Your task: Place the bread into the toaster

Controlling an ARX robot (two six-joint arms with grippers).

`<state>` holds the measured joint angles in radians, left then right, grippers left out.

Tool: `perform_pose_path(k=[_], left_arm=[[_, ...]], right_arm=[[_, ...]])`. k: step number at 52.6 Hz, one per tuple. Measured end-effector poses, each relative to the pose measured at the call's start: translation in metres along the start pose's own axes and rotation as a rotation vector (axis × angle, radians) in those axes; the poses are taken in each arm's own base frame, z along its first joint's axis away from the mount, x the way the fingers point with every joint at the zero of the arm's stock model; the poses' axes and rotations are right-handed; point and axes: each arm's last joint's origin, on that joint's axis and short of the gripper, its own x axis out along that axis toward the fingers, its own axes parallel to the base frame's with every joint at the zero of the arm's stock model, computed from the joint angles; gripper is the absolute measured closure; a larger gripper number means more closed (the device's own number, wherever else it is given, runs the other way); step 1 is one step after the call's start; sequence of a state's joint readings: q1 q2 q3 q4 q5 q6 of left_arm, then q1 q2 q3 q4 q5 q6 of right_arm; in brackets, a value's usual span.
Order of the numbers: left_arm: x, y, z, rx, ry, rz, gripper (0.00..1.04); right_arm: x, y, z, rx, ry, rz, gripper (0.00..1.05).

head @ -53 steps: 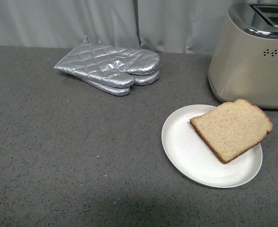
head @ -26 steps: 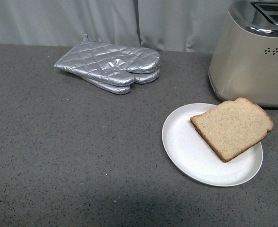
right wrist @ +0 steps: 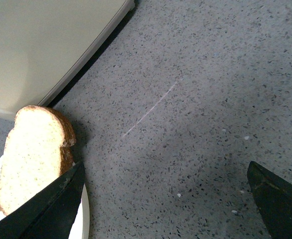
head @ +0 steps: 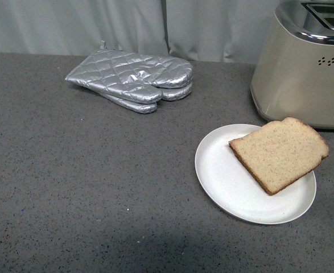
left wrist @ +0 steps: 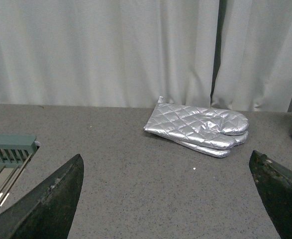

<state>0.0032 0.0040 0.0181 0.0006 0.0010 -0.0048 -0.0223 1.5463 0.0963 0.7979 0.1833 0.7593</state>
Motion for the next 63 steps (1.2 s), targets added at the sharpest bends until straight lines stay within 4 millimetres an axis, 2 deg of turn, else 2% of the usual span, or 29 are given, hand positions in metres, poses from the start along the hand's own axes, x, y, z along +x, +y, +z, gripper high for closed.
perform_pose_path(k=[43, 63], left_arm=[[0.000, 0.000, 0.000, 0.000, 0.000, 0.000, 0.07], [0.000, 0.000, 0.000, 0.000, 0.000, 0.000, 0.07]], right_arm=[[0.056, 0.026, -0.011, -0.002, 0.055, 0.085, 0.09], [0.076, 0.043, -0.008, -0.009, 0.057, 0.112, 0.09]])
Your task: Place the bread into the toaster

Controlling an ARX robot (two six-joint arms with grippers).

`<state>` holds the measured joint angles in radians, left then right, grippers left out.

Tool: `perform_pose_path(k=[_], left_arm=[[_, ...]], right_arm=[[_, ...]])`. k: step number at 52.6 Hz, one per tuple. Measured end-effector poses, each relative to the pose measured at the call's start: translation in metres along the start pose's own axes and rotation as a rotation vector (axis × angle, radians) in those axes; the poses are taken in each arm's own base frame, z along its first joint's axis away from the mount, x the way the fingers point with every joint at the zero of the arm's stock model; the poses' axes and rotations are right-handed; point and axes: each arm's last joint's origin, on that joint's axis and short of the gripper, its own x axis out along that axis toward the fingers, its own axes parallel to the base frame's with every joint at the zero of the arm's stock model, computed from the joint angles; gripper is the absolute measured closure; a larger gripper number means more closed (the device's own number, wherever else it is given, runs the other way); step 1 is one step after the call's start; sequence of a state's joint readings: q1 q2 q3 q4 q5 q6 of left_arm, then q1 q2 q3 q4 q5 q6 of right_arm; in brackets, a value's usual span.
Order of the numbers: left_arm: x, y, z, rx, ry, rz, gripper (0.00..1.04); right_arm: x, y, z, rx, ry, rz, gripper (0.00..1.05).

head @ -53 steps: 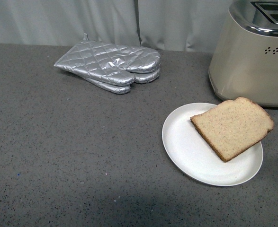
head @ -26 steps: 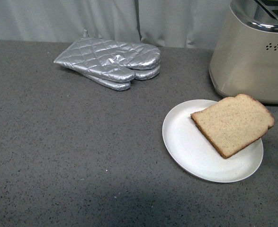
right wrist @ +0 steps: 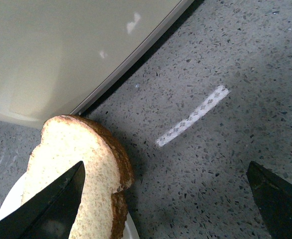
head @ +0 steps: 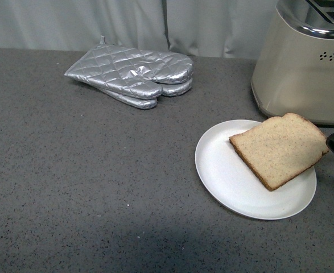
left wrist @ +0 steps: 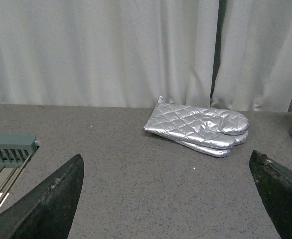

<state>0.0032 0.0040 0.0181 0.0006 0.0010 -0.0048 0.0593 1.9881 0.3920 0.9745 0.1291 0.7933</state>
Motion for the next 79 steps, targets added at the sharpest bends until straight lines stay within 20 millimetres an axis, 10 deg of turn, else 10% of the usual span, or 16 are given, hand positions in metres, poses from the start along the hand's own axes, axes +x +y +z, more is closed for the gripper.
perform_pose_path(k=[79], left_arm=[[0.000, 0.000, 0.000, 0.000, 0.000, 0.000, 0.07]], right_arm=[[0.038, 0.033, -0.009, -0.026, 0.041, 0.004, 0.09]])
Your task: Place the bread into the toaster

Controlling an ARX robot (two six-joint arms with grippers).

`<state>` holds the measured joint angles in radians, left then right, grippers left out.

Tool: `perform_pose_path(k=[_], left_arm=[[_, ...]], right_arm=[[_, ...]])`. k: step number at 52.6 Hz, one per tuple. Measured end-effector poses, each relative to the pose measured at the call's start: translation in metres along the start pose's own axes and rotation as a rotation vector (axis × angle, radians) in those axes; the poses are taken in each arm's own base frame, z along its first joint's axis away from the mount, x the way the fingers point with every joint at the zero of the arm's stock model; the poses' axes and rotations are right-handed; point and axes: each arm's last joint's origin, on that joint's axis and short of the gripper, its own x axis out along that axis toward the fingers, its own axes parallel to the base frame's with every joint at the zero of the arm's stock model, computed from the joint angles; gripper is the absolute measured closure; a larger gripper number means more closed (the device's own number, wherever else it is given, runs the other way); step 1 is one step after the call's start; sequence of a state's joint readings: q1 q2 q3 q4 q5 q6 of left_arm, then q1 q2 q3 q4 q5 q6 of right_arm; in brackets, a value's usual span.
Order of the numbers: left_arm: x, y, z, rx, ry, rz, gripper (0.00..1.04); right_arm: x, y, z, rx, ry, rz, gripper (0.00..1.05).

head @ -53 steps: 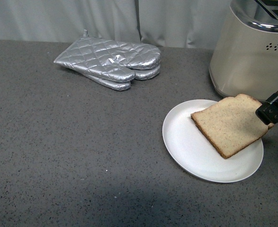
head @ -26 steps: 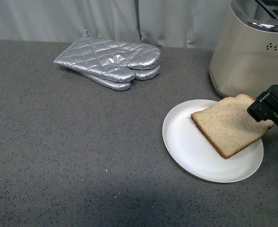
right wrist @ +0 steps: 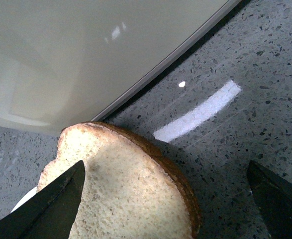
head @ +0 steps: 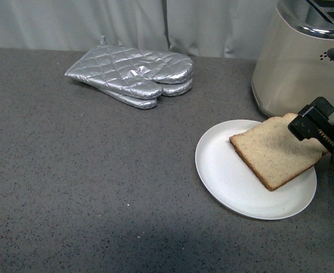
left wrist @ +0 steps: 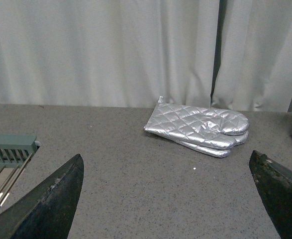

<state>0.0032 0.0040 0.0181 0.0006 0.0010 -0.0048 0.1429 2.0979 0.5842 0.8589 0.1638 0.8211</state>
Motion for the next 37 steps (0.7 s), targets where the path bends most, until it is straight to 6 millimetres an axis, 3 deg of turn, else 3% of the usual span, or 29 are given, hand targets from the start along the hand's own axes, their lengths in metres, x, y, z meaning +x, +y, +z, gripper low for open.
perform_pose_path(k=[23, 30, 37], left_arm=[[0.000, 0.000, 0.000, 0.000, 0.000, 0.000, 0.07], [0.000, 0.000, 0.000, 0.000, 0.000, 0.000, 0.07], [0.000, 0.000, 0.000, 0.000, 0.000, 0.000, 0.07]], right_arm=[[0.008, 0.009, -0.001, -0.001, -0.005, 0.010, 0.10], [0.009, 0.011, -0.001, 0.003, 0.003, 0.013, 0.26], [0.010, 0.014, -0.001, 0.006, 0.004, 0.022, 0.49]])
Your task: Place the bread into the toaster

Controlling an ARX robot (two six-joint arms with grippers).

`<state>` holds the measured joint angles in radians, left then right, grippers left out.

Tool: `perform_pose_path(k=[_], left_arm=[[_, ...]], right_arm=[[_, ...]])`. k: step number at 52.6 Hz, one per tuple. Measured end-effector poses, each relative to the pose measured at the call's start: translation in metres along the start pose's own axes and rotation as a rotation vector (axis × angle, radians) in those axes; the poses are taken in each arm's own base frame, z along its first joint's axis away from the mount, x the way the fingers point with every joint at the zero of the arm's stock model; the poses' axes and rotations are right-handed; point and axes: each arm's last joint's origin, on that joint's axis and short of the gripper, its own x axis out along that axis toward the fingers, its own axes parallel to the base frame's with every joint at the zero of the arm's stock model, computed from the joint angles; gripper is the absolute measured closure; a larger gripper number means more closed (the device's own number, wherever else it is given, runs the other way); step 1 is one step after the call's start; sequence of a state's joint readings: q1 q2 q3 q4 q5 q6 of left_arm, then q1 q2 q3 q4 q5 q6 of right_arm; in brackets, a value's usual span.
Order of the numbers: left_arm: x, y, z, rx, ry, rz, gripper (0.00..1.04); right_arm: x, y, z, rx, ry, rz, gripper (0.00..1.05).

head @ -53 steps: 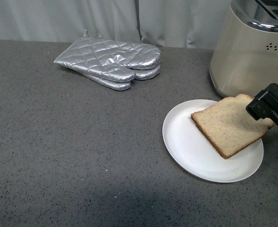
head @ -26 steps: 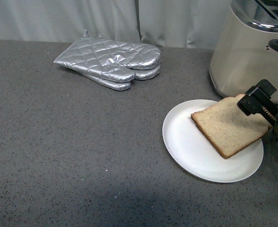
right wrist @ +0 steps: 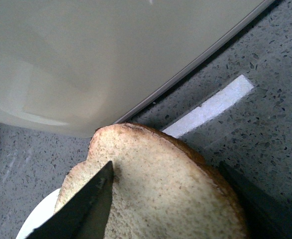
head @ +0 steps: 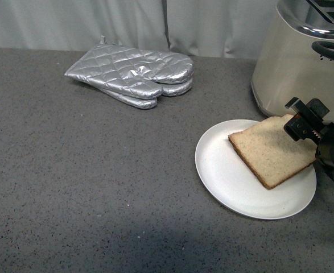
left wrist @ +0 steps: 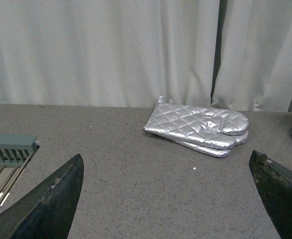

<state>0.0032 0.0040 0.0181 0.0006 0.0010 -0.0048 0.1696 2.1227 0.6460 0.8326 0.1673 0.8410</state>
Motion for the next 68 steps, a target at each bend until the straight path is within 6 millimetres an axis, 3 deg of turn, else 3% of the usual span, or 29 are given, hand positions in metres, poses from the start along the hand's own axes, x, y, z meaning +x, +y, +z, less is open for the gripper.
perform_pose_path(k=[11, 18, 33, 47, 57, 68], left_arm=[[0.000, 0.000, 0.000, 0.000, 0.000, 0.000, 0.07], [0.000, 0.000, 0.000, 0.000, 0.000, 0.000, 0.07], [0.000, 0.000, 0.000, 0.000, 0.000, 0.000, 0.07], [0.000, 0.000, 0.000, 0.000, 0.000, 0.000, 0.07], [0.000, 0.000, 0.000, 0.000, 0.000, 0.000, 0.07], [0.000, 0.000, 0.000, 0.000, 0.000, 0.000, 0.07]], right_arm=[[0.000, 0.001, 0.001, 0.005, 0.000, 0.001, 0.77], [-0.004, 0.007, 0.007, 0.017, -0.012, 0.025, 1.01], [-0.035, 0.024, 0.027, 0.036, -0.060, 0.103, 1.02], [-0.090, 0.046, 0.058, 0.066, -0.156, 0.186, 1.02], [-0.144, 0.065, 0.106, 0.113, -0.402, 0.095, 1.02], [-0.160, 0.105, 0.149, 0.061, -0.685, -0.036, 1.02]])
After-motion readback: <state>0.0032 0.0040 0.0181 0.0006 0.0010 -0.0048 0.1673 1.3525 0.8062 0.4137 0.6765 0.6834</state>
